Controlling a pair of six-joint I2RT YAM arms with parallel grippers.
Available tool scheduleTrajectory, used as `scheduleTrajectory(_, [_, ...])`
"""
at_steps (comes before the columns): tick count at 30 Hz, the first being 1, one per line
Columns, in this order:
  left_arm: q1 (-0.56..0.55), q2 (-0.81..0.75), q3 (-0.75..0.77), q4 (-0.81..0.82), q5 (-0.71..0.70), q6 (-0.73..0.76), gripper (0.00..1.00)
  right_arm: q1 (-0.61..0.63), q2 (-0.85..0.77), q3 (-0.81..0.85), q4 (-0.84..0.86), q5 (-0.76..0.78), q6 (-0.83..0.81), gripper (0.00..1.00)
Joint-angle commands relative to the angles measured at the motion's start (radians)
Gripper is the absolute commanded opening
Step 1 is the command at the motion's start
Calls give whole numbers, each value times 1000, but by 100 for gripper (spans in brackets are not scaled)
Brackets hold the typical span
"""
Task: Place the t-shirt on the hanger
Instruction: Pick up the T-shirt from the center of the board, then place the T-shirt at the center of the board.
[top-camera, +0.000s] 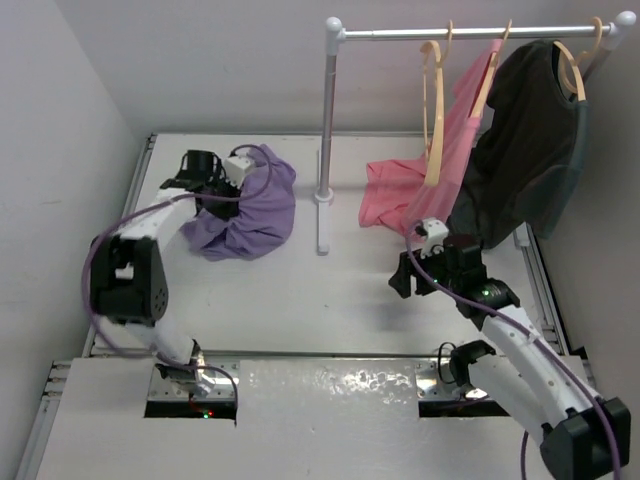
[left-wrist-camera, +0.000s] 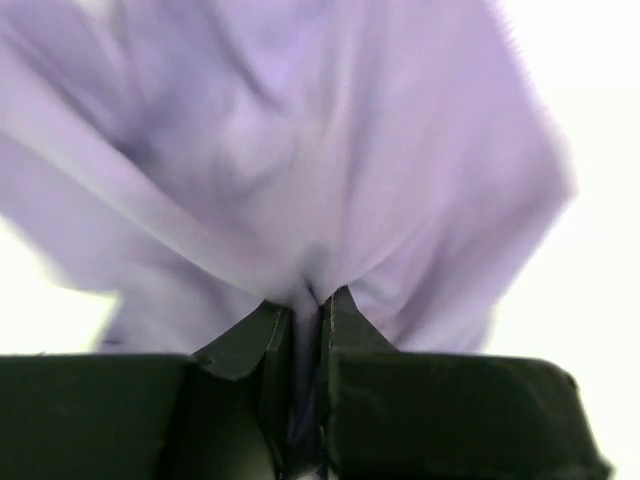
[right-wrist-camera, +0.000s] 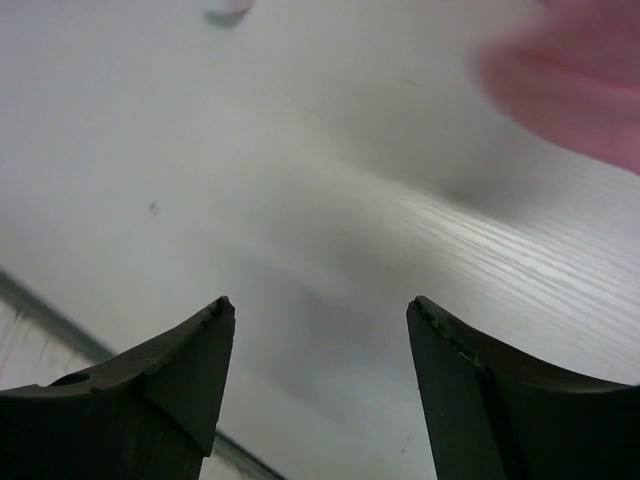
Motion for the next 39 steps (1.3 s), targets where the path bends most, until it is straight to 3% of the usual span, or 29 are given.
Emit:
scheduleTrajectory(1, [-6,-301,71,-47,163,62,0,105,70,113,-86,-57,-118,68])
scheduleTrajectory(6, [-19,-430,358,-398,499,223,0,200,170,222,-124,-60,-157,69])
scheduleTrajectory(9, [-74,-529,297,-319,444,99,0,211,184,311,-98,-60,-143,71])
scheduleTrajectory(12, [-226,-572,234,-313,406,64,0,211,208,421,-92,-93,-142,78])
scheduleTrajectory(15, [-292,-563,232,-276,461,-26,0,211,239,529,-156,-152,-166,81])
scheduleTrajectory(19, [-294,-508,249,-89,356,-243,0,209,289,609,-206,-114,-156,83])
scheduleTrajectory(21, [-294,-407,281,-76,311,-226,0,209,315,609,-180,-72,-131,83])
scheduleTrajectory(24, [-294,-275,294,-59,295,-249,51,211,377,624,-169,-46,-101,82])
scheduleTrajectory(25, [-292,-242,301,-58,268,-298,87,211,398,644,-172,-34,-91,81])
scheduleTrajectory(26, [-276,-213,324,-62,239,-312,98,214,439,653,-181,-28,-88,80])
scheduleTrajectory(28, [-222,-152,321,-31,252,-373,100,246,475,678,-195,27,-87,80])
scheduleTrajectory(30, [-83,-138,295,19,307,-463,100,337,521,687,-216,99,-123,80])
scheduleTrajectory(32, [-17,-153,268,14,256,-418,100,417,547,675,-212,196,-148,80])
scheduleTrajectory(35, [-12,-243,128,33,168,-286,96,552,611,612,-140,136,-180,80])
scheduleTrajectory(37, [-7,-286,9,57,191,-266,89,664,670,568,-111,132,-230,81])
scheduleTrajectory(39, [-4,-329,-50,56,225,-261,75,739,734,552,-123,143,-321,82])
